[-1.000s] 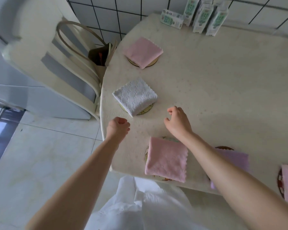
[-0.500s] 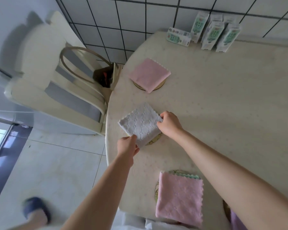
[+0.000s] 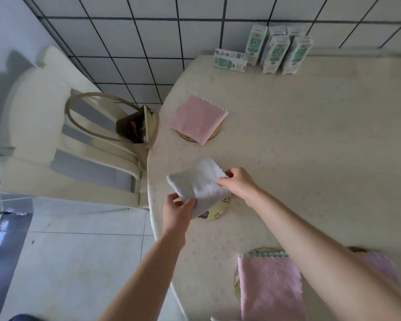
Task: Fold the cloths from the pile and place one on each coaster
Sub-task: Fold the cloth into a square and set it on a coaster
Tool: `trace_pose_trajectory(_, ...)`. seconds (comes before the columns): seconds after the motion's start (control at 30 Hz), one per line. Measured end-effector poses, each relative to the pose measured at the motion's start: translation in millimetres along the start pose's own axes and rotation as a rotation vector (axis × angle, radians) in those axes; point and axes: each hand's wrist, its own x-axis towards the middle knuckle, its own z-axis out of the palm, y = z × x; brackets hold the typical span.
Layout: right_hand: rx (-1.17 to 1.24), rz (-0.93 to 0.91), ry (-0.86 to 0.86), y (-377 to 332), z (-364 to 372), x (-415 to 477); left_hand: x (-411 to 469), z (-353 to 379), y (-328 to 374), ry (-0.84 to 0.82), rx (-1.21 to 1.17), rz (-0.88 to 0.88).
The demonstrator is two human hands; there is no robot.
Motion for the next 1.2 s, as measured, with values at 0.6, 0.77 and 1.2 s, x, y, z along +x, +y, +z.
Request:
trace_pose_trajectory(0.6,-0.187,-0.046,0.232,53.7,39.4,-41.9,34.6,-30.4,-8.1,-0.02,0.439,0.16)
trace_pose_trajectory(0.77,-0.353,-0.081,0.266,48.4,31.2,-40.9,38.0,-29.3,-3.0,0.04,0.577,0.229)
trace_pose_trajectory(1.2,-0.474,-0.197,0.315,-50.4,-23.9,51.1,93.4,19.4,100.7,0.033,0.435,0.3)
